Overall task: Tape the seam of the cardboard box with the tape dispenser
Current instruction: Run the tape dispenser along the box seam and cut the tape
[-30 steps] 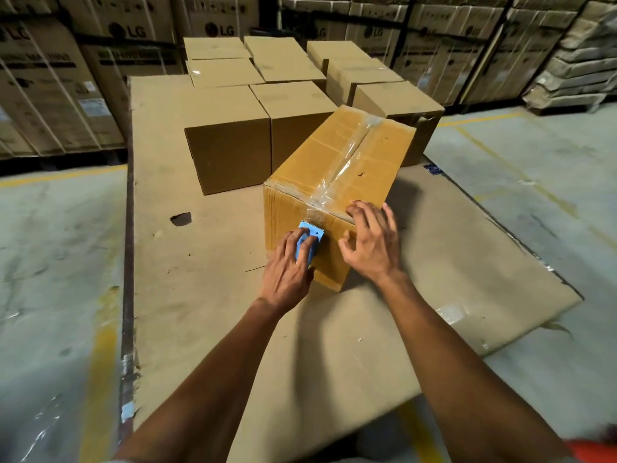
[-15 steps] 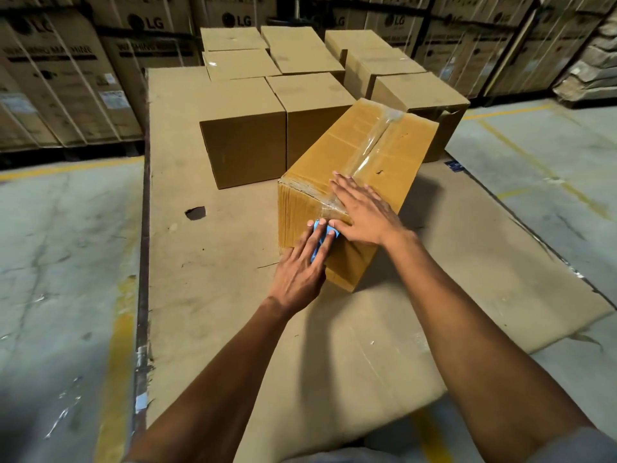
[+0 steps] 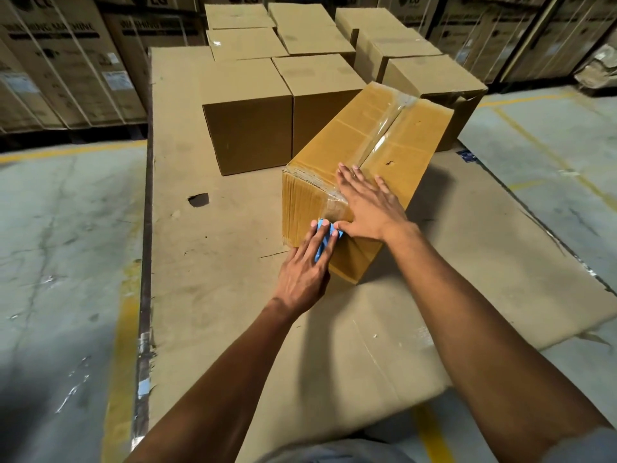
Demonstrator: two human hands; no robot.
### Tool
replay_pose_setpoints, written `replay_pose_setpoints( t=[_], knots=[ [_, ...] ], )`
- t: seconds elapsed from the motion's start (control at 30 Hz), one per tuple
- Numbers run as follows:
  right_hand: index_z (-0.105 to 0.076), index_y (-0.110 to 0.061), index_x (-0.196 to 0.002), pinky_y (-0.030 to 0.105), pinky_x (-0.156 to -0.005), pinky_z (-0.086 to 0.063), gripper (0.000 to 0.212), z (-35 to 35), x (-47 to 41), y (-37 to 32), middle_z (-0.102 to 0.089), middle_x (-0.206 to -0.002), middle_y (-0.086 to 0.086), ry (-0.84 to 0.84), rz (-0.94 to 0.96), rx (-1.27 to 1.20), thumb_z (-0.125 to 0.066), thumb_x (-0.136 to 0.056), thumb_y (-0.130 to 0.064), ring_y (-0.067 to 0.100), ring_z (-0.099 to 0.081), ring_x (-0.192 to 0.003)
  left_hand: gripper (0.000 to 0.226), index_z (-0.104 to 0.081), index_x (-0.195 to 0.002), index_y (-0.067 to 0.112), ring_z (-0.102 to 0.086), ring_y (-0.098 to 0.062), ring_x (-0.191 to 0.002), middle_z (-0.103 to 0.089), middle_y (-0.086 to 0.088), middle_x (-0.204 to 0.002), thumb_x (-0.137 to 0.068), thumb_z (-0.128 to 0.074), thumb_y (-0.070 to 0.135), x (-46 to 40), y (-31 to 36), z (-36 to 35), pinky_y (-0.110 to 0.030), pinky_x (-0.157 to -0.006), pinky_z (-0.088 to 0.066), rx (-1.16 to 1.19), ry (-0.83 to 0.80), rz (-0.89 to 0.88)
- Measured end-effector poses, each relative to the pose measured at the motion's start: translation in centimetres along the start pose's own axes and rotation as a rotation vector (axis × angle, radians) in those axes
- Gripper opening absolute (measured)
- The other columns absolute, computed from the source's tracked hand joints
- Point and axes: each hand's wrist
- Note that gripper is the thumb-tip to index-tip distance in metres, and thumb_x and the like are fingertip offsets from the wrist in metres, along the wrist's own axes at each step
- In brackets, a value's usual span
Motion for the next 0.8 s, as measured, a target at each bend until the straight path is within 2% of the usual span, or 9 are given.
replay_pose_setpoints(
  t=[0.23,0.37,0.57,0.67,0.8],
  knots=[
    [0.005,-0.019,-0.165,0.055,-0.130,-0.008,0.116,-0.2,0.1,-0.2,0.011,-0.174,0.000,0.031,-0.017,0.036,-0.065,-0.086,-0.067,0.023,0.006,-0.161,0.087,-0.012,-0.174,0.013,0.001,-0.030,-0.169,-0.006,-0.011,-0.182,-0.100,-0.056,0.013,0.0,-0.5,0.6,-0.046,-0.110,-0.050,0.003,-0.063,-0.020],
    [0.010,-0.018,-0.165,0.055,-0.129,-0.006,0.118,0.0,0.2,-0.1,0.015,-0.173,0.000,0.022,-0.007,0.038,-0.064,-0.086,-0.067,0.024,0.007,-0.161,0.082,-0.016,-0.173,0.011,-0.003,-0.031,-0.169,-0.013,-0.015,-0.181,-0.099,-0.051,0.013,0.7,-0.7,0.9,-0.045,-0.111,-0.048,0.003,-0.054,-0.028],
    [0.014,-0.019,-0.164,0.055,-0.130,-0.003,0.120,0.2,0.1,0.1,0.019,-0.172,-0.001,-0.004,0.009,0.017,-0.064,-0.086,-0.067,0.023,0.011,-0.160,0.074,-0.023,-0.171,0.006,-0.015,-0.031,-0.168,-0.016,-0.019,-0.180,-0.101,-0.045,0.017,0.5,-0.6,1.3,-0.043,-0.102,-0.046,-0.043,-0.072,-0.041],
    [0.016,-0.020,-0.163,0.055,-0.129,-0.001,0.126,0.3,0.2,0.2,0.023,-0.171,-0.002,-0.025,0.018,0.003,-0.066,-0.082,-0.070,0.023,0.014,-0.159,0.074,-0.022,-0.171,0.007,-0.015,-0.031,-0.168,-0.016,-0.017,-0.180,-0.102,-0.042,0.021,0.4,-0.6,1.4,-0.044,-0.101,-0.046,-0.058,-0.088,-0.039],
    [0.014,-0.021,-0.164,0.057,-0.129,-0.006,0.127,0.1,0.1,-0.1,0.019,-0.172,-0.002,-0.001,0.004,0.023,-0.071,-0.082,-0.067,0.023,0.010,-0.160,0.075,-0.018,-0.172,0.007,-0.012,-0.030,-0.168,-0.013,-0.016,-0.181,-0.103,-0.039,0.028,-0.3,-0.6,1.5,-0.045,-0.101,-0.045,-0.077,-0.109,-0.044]
  ],
)
Point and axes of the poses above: each hand's wrist, its own x-axis away from the middle knuckle, its own z-axis out of the back of the hand, y = z × x
